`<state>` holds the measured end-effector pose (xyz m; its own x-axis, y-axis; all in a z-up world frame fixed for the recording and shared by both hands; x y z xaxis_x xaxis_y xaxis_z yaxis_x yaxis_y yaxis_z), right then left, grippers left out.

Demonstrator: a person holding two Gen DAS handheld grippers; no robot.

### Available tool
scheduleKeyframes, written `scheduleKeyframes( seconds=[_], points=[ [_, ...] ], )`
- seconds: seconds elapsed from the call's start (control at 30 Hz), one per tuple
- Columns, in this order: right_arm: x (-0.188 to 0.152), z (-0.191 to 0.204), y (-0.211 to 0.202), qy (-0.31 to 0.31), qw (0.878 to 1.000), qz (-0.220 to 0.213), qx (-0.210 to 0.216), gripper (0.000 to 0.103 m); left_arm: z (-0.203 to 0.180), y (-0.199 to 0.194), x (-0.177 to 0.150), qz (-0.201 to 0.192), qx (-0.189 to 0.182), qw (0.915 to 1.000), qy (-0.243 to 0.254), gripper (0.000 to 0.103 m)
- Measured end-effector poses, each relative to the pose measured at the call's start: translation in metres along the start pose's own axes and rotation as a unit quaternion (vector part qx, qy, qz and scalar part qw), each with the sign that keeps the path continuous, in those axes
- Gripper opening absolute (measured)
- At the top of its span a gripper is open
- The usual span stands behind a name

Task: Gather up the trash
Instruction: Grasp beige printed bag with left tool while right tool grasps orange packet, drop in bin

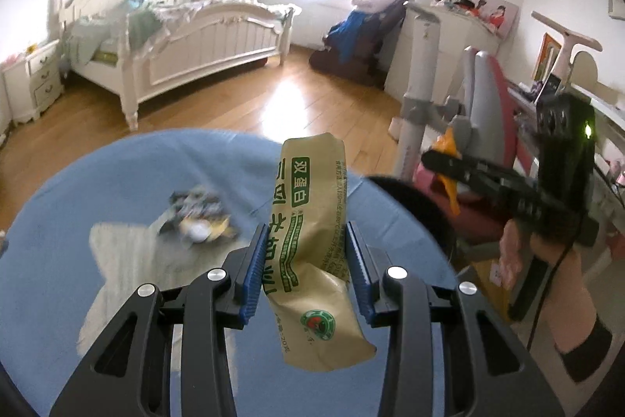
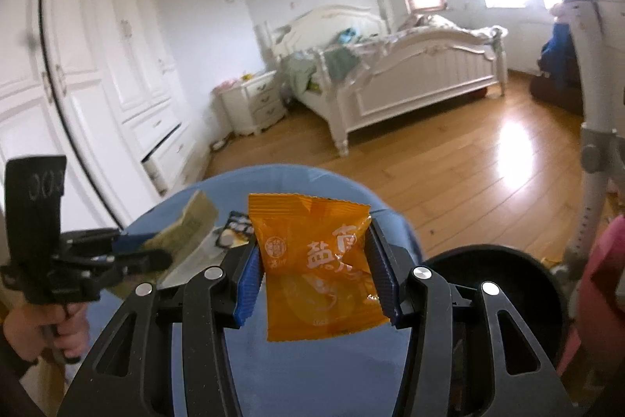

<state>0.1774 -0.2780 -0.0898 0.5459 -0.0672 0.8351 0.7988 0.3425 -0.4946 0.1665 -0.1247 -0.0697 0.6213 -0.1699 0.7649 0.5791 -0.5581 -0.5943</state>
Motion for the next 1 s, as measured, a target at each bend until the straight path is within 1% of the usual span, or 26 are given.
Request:
scheduleKeyframes(
  seconds=[0.1, 0.2, 0.4, 0.53, 0.73, 1.0],
  points=[
    [0.000, -0.021, -0.008, 0.013, 1.000, -0.009, -0.010, 0.049, -0.017, 0.017, 0.016, -0.012, -0.005, 0.9999, 0.006, 0.039],
    [0.000, -0.041, -0.017, 0.019, 0.999, -0.017, -0.025, 0.050, -0.036, 0.032, 0.029, -0.027, 0.001, 0.9994, 0.020, 0.039],
    [-0.009, -0.079, -0.030, 0.029, 0.997, -0.025, -0.061, 0.050, -0.073, 0.057, 0.044, -0.035, -0.015, 0.9983, 0.044, 0.039],
    [-0.020, -0.101, -0.030, 0.039, 0.996, -0.021, -0.079, 0.050, -0.087, 0.072, 0.045, -0.028, -0.026, 0.9978, 0.054, 0.039],
    [-0.032, -0.125, -0.028, 0.054, 0.994, -0.015, -0.093, 0.050, -0.100, 0.095, 0.046, -0.015, -0.038, 0.9972, 0.063, 0.039],
    [-0.038, -0.140, -0.016, 0.069, 0.993, -0.005, -0.100, 0.050, -0.106, 0.124, 0.044, 0.010, -0.052, 0.9969, 0.058, 0.039]
  ],
)
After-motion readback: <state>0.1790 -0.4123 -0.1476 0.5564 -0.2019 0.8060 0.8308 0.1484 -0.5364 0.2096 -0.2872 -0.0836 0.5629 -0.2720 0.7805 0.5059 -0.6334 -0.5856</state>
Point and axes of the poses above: each gripper's, at about its wrist camera, not at the fingertips, and y roughly the way its jaws point, z to its left, x to its top, the point moved 5 cm from there along y, roughly the way its jaws point, and after that the axes turned 6 degrees about -x, right-handed, at the moved point
